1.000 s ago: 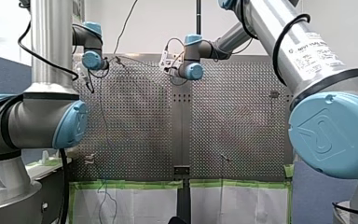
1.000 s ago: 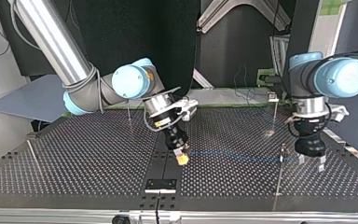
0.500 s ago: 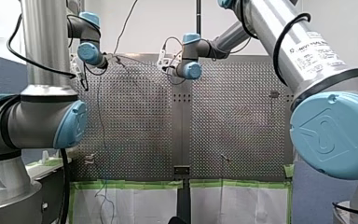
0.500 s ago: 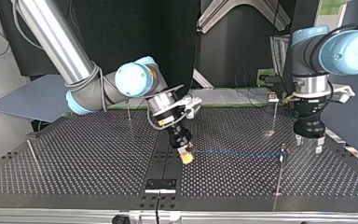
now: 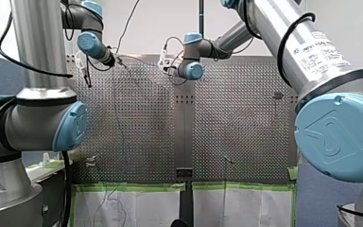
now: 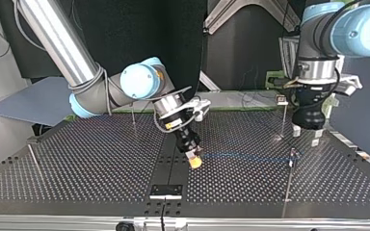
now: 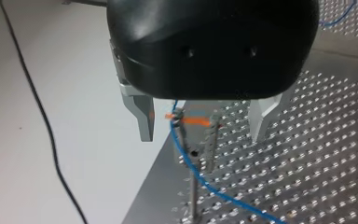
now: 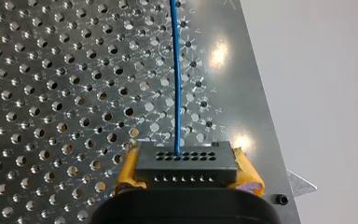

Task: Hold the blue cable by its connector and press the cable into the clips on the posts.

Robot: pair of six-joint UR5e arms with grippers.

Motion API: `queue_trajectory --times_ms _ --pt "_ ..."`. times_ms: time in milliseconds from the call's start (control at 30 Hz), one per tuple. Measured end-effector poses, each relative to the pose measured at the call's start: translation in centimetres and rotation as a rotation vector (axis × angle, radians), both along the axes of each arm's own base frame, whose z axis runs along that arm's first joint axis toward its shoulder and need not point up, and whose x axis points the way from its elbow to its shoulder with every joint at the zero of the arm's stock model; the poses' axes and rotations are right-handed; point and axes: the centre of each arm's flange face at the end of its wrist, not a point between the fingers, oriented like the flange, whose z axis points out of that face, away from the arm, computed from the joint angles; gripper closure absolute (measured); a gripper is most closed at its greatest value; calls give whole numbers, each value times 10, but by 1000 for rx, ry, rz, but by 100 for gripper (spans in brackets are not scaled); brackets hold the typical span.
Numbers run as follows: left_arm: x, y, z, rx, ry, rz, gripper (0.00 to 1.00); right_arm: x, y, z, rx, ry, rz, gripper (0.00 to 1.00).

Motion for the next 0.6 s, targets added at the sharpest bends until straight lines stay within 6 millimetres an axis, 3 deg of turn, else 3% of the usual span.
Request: queue_trajectory --times_ms 600 --pt "0 -9 4 108 -30 -14 0 1 2 0 1 1 2 100"
